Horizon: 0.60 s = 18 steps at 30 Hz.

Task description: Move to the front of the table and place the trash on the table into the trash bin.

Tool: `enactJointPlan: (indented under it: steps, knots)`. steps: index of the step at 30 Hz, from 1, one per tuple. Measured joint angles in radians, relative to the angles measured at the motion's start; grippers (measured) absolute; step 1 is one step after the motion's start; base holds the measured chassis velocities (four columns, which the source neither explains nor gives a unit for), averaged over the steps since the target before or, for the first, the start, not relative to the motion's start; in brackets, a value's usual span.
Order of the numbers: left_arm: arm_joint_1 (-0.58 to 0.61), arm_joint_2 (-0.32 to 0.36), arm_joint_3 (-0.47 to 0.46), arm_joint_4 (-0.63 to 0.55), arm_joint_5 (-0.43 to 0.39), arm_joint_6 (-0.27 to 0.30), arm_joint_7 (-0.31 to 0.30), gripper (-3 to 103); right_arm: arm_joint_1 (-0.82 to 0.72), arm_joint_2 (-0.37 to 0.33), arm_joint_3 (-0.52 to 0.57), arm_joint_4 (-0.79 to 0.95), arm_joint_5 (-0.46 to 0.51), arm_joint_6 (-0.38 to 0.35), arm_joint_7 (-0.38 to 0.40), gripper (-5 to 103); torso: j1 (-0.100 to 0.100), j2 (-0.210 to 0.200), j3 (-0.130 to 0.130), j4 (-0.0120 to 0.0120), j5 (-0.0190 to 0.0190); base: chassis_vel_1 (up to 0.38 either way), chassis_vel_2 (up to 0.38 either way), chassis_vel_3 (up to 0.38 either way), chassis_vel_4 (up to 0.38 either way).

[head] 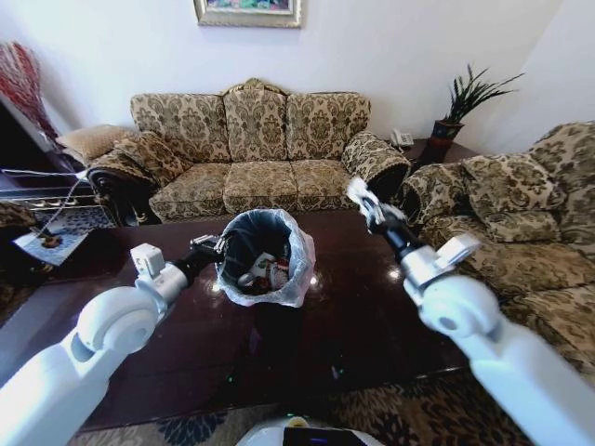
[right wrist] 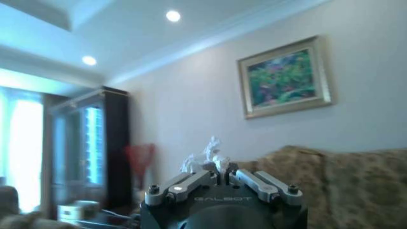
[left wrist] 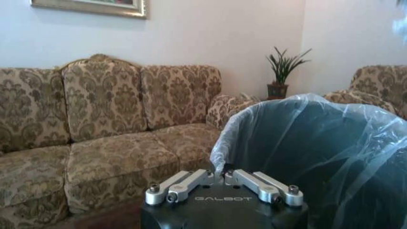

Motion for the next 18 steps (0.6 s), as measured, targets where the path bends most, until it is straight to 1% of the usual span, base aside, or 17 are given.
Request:
enactJointPlan:
  steps: [1,2,3,4,5,6,7,9,10,11,12,13,14,15,18]
  knots:
    - [-0.006,0.007,0.005,0.006,-0.002,0.001,0.002,3,0.072,0.009,-0.038,-0.002,0.054,-0.026,-0.005,2,0.000,0.000,0.000,-0.0001,0.0000,0.000,0.000,0.000,0.000]
    - [-0.006,0.007,0.005,0.006,-0.002,0.001,0.002,3,0.072,0.009,-0.038,-0.002,0.054,-0.026,-0.005,2,0.000,0.000,0.000,-0.0001,0.0000,0.000,0.000,0.000,0.000]
    - [-0.009,0.014,0.007,0.012,-0.003,0.002,0.007,3,0.154,0.027,-0.091,-0.011,0.095,-0.040,-0.006,2,0.000,0.000,0.000,-0.0002,0.0001,0.000,0.000,0.000,0.000]
    - [-0.008,0.018,0.006,0.015,-0.003,0.003,0.010,3,0.252,0.052,-0.165,-0.026,0.129,-0.050,-0.001,2,0.000,0.000,0.000,0.0008,0.0000,0.000,0.000,0.000,0.000]
    - [-0.006,0.020,0.003,0.016,-0.004,0.004,0.010,3,0.296,0.066,-0.206,-0.033,0.145,-0.052,0.005,2,0.000,0.000,0.000,0.0008,-0.0005,0.000,0.000,0.000,0.000]
    - [-0.003,0.025,-0.003,0.016,-0.005,0.005,0.011,3,0.382,0.093,-0.309,-0.039,0.177,-0.054,0.016,2,0.000,0.000,0.000,0.0014,-0.0006,0.000,0.000,0.000,0.000]
    - [-0.003,0.025,-0.003,0.016,-0.005,0.005,0.011,3,0.382,0.093,-0.309,-0.039,0.177,-0.054,0.016,2,0.000,0.000,0.000,0.0014,-0.0006,0.000,0.000,0.000,0.000]
    - [-0.002,0.029,-0.007,0.017,-0.006,0.005,0.010,3,0.429,0.109,-0.388,-0.039,0.183,-0.057,0.018,2,0.000,0.000,0.000,0.0013,-0.0005,0.000,0.000,0.000,0.000]
    - [-0.002,0.030,-0.008,0.017,-0.007,0.006,0.010,3,0.451,0.119,-0.440,-0.039,0.179,-0.063,0.014,2,0.000,0.000,0.000,0.0011,-0.0004,0.000,0.000,0.000,0.000]
    - [-0.004,0.030,-0.011,0.017,-0.009,0.006,0.008,3,0.468,0.134,-0.512,-0.043,0.148,-0.072,0.010,2,0.000,0.000,0.000,0.0004,-0.0005,0.000,0.000,0.000,0.000]
    - [-0.004,0.030,-0.011,0.017,-0.009,0.006,0.008,3,0.468,0.134,-0.512,-0.043,0.148,-0.072,0.010,2,0.000,0.000,0.000,0.0004,-0.0005,0.000,0.000,0.000,0.000]
    - [-0.004,0.029,-0.013,0.017,-0.010,0.006,0.006,3,0.469,0.139,-0.536,-0.047,0.131,-0.077,0.009,2,0.000,0.000,0.000,0.0001,-0.0003,0.000,0.000,0.000,0.000]
    - [-0.004,0.027,-0.019,0.017,-0.010,0.006,0.002,3,0.464,0.152,-0.574,-0.052,0.101,-0.102,0.011,-1,0.000,0.000,0.000,0.0002,0.0003,0.000,0.000,0.000,0.000]
    - [-0.004,0.027,-0.019,0.017,-0.010,0.006,0.002,3,0.464,0.152,-0.574,-0.052,0.101,-0.102,0.011,-1,0.000,0.000,0.000,0.0002,0.0003,0.000,0.000,0.000,0.000]
    - [-0.004,0.021,-0.022,0.015,-0.011,0.007,-0.001,3,0.439,0.160,-0.616,-0.057,0.053,-0.126,0.017,15,0.000,0.000,0.000,0.0002,0.0002,0.000,0.000,0.000,0.000]
